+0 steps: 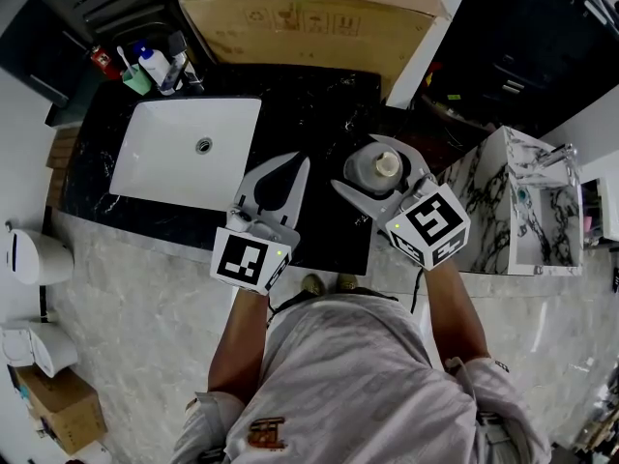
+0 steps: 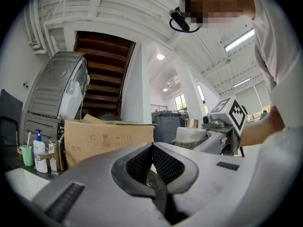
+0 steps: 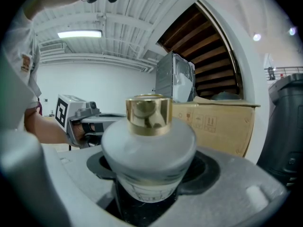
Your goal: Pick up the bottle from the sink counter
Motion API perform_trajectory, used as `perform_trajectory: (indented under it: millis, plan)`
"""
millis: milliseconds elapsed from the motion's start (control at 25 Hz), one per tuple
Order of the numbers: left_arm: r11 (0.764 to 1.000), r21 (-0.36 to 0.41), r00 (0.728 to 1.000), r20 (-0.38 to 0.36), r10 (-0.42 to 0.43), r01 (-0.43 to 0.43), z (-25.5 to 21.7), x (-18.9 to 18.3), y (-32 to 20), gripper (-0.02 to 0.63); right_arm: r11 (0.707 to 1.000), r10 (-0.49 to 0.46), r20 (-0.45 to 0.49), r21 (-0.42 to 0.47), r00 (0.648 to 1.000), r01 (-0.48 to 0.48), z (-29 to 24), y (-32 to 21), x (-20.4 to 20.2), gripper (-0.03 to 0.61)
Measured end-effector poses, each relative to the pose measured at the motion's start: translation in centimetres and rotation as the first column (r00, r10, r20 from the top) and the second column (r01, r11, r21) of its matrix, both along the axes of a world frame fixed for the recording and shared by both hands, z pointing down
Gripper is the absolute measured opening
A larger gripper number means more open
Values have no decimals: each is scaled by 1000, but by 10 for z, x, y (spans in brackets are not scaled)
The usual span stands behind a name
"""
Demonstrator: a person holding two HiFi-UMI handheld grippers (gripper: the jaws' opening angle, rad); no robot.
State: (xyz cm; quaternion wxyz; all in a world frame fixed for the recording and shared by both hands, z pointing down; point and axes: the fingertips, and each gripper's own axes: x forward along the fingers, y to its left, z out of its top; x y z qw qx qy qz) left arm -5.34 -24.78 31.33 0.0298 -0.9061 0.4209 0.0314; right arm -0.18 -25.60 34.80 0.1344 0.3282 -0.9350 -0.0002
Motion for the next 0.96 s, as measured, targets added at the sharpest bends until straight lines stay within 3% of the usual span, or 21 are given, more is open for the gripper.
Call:
perform_trajectory:
  millis: [960]
  plan:
    - [1000,-9,1000,14,7,-7,2,1,6,0,1000,-8,-2,-1,1000,8,-2,8,-1,336]
